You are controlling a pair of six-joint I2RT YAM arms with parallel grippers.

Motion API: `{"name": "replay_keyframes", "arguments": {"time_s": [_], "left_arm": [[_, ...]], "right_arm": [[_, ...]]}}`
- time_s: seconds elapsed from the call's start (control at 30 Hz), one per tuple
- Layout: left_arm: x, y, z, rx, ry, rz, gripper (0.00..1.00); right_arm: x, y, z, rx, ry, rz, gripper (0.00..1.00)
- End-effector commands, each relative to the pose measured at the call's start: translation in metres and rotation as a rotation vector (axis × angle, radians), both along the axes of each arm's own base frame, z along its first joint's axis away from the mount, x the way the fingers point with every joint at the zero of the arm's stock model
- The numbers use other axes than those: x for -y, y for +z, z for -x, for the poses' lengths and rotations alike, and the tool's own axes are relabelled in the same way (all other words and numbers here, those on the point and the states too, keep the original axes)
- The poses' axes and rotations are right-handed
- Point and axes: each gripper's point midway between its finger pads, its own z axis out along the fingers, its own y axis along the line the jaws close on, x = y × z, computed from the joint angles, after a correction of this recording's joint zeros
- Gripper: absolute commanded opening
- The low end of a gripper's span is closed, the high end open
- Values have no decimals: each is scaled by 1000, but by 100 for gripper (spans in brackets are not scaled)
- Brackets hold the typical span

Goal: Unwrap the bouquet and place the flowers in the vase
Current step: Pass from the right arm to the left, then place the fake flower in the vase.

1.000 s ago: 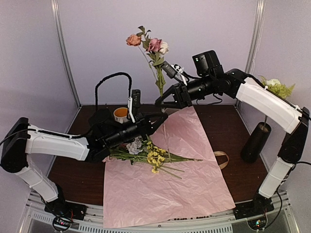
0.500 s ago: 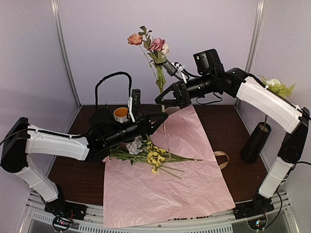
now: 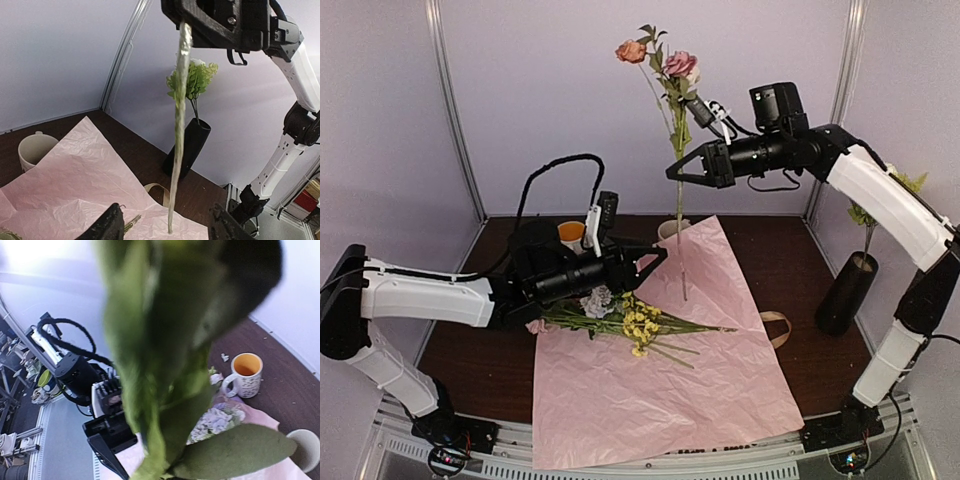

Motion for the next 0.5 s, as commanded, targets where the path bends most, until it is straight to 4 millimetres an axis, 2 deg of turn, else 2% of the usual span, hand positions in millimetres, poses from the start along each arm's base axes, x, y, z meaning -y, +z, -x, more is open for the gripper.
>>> {"name": "replay_keyframes", "arguments": {"time_s": [0.0,0.23,0.4,0.47], "left_arm": [[-13,7,3,61,21,-67,60],[-12,-4,3,56,20,-96,60],[-2,-10,-1,52,4,-113,60],[0,-12,-2,49,2,-117,60]], "right_arm": [[63,42,-27,123,-182,-17,0],[155,73,-57,181,-421,-63,0],[222,94,-61,249,-589,-67,0],[248,102,-56,273,-638,-75,0]]}}
